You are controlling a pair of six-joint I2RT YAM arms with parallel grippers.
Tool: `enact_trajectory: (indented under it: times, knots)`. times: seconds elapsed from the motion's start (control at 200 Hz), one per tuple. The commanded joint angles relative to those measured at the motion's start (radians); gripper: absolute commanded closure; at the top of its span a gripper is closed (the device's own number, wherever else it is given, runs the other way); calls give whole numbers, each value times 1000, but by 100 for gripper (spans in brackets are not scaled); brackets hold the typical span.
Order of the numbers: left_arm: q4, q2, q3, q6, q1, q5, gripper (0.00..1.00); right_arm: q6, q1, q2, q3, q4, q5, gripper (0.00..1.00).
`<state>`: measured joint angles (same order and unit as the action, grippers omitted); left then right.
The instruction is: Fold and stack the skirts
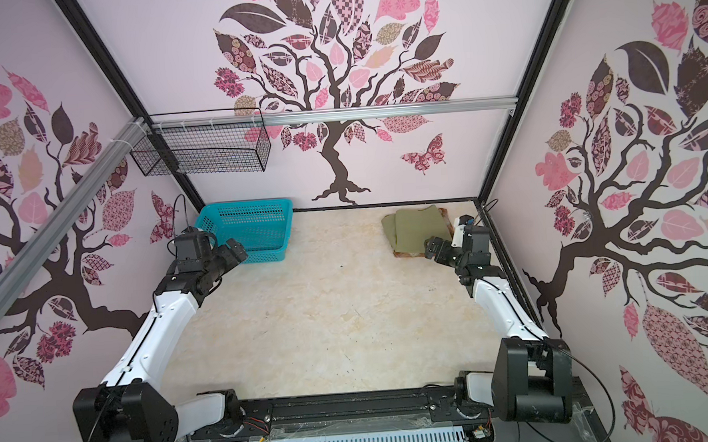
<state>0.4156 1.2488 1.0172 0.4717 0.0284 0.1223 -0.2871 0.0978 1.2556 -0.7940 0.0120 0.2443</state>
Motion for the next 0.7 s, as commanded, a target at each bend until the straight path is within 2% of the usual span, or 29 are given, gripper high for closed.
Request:
enact_trajectory:
  times: [0.0, 0.2, 0.345, 0.53, 0.695]
  knots:
    - [-98, -9, -84, -149, 2, 124, 2, 17, -7, -63, 81, -101, -114, 0]
    - [-397, -22, -294, -258, 8, 220, 2, 85, -10, -45, 208, -274, -164, 0]
    - [-628, 30, -416, -297, 7, 175, 2, 90, -28, -7, 257, -362, -258, 0]
    - [-833, 109, -513, -355, 8, 58, 2, 197, -110, 85, 279, -470, -386, 0]
    - [-971, 179, -538, -401, 8, 12, 2, 193, -117, 162, 335, -612, -375, 0]
